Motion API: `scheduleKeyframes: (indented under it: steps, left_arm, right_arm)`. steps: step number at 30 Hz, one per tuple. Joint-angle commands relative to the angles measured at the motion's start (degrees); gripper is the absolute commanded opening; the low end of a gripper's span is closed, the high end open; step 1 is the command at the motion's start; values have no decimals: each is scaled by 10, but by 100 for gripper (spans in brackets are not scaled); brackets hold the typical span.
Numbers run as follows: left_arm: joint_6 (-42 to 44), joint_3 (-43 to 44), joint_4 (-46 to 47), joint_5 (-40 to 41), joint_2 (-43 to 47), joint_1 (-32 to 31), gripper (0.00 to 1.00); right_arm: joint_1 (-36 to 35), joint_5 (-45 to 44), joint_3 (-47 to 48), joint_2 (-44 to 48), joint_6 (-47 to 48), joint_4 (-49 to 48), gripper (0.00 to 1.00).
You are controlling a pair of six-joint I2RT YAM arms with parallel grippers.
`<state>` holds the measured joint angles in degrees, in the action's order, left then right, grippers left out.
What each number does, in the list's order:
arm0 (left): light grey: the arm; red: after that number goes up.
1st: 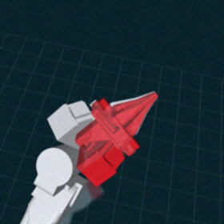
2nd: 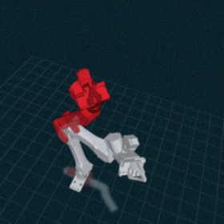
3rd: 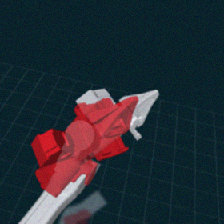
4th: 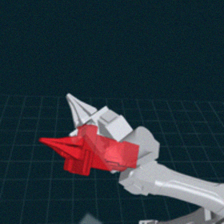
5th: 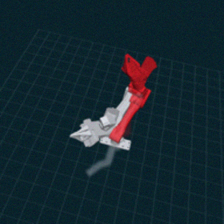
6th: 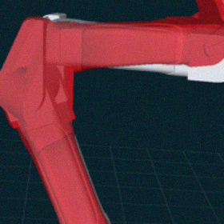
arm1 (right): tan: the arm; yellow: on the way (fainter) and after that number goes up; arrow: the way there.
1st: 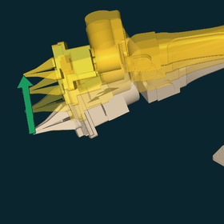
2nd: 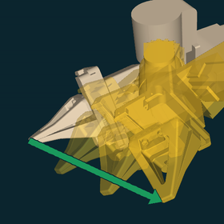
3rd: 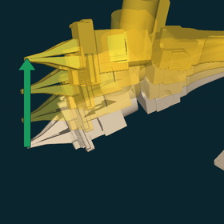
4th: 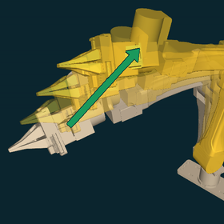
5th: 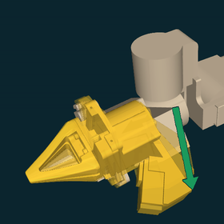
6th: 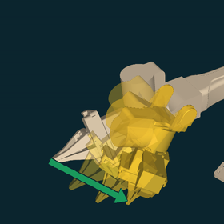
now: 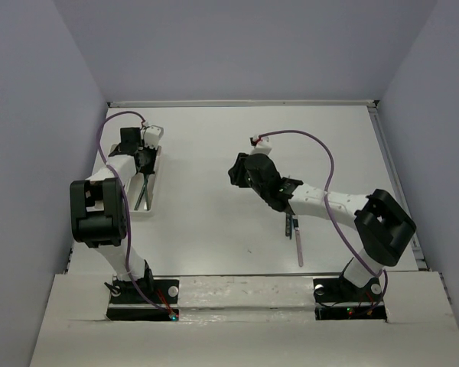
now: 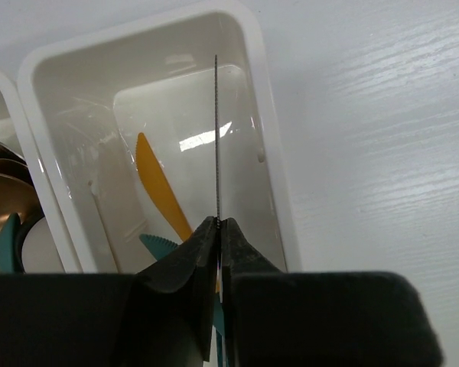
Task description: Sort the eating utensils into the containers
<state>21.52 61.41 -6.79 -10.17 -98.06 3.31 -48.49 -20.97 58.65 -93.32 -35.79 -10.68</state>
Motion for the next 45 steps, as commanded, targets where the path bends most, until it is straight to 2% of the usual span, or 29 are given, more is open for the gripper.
scheduleKeyframes:
  steps: [1, 2, 4, 6, 10, 13, 14, 17, 23, 28, 31, 34, 40, 45]
  left_arm:
    - [-5, 1, -2, 3, 16, -1, 36]
    - [-5, 2, -2, 3, 18, -2, 44]
    - [-4, 8, -5, 2, 24, -1, 55]
    - [-2, 15, -11, 2, 27, -2, 58]
    - [0, 39, -30, 2, 39, -1, 61]
    - [0, 50, -38, -5, 49, -2, 62]
    - [1, 52, -40, -6, 57, -2, 62]
    - [7, 52, -44, -8, 77, -1, 64]
    - [10, 30, -36, -10, 124, 1, 67]
    - [20, 1, -37, 2, 164, 13, 72]
    - [28, -19, -37, 8, 194, 32, 74]
    - [34, -37, -36, -1, 219, 50, 76]
    - [43, -69, -37, -65, 253, 133, 78]
    - [58, -81, -37, -67, 252, 159, 78]
  right_arm:
    - [8, -8, -5, 24, 10, -8, 40]
    - [8, -8, -5, 24, 11, -4, 40]
    - [13, -11, -5, 30, 16, 8, 40]
    - [19, -15, -5, 37, 17, 27, 40]
    - [60, -2, 0, 59, 16, 121, 42]
    - [103, 24, 3, 63, 19, 244, 43]
    - [110, 24, 3, 67, 17, 318, 43]
    - [110, -3, -13, 98, -13, 459, 42]
    - [110, 66, -42, 133, -43, 646, 42]
    - [110, 61, -93, 163, -86, 682, 43]
    - [110, 93, -105, 176, -75, 663, 44]
    - [110, 86, -101, 153, -75, 661, 45]
    - [110, 102, -115, 100, -64, 601, 45]
    - [110, 124, -121, 81, -53, 564, 44]
